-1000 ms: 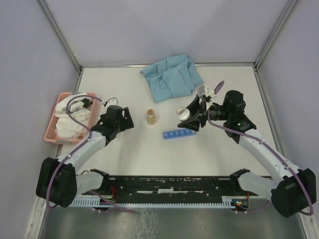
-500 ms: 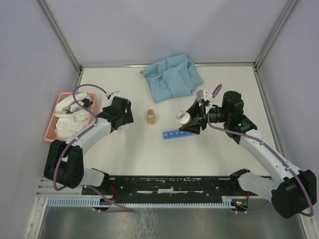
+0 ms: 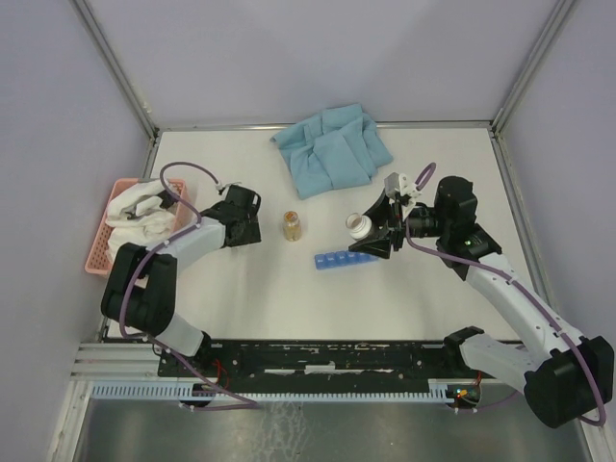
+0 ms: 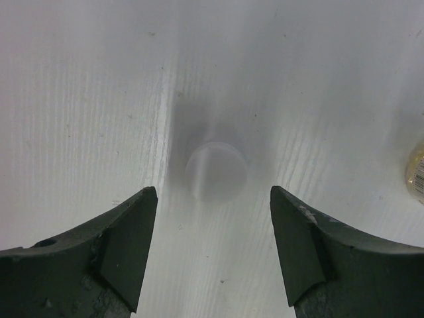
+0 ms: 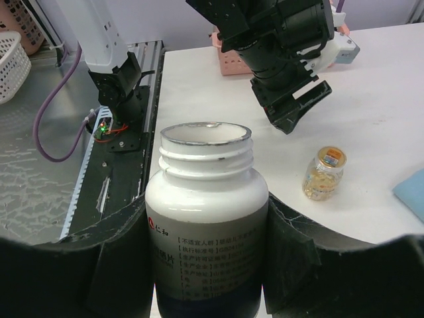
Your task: Sort the pills into containers
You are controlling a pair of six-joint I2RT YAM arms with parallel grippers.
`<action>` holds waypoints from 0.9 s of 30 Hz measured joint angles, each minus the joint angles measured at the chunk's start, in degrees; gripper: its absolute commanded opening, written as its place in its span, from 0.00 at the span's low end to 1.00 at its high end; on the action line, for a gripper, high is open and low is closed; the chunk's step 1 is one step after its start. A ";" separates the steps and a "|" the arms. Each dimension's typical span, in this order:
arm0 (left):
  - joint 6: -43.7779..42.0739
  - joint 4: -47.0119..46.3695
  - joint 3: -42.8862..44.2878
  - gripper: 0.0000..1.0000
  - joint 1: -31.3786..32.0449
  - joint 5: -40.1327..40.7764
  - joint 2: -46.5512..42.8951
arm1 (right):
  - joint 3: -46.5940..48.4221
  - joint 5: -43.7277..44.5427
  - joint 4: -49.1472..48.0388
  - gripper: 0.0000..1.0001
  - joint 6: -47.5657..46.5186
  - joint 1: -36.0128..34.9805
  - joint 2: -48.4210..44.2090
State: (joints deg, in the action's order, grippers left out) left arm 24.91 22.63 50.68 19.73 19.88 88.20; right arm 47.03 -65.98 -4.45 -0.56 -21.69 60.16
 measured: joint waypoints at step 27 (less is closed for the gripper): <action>-1.40 -1.01 0.42 0.58 -1.40 -2.49 5.07 | 0.00 -0.04 1.14 0.01 -0.87 0.39 0.00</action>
State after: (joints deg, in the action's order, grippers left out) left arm 23.51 21.63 51.09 18.33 17.39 93.27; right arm 47.03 -66.02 -3.31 -1.43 -21.30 60.16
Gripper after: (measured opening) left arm 0.603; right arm 0.601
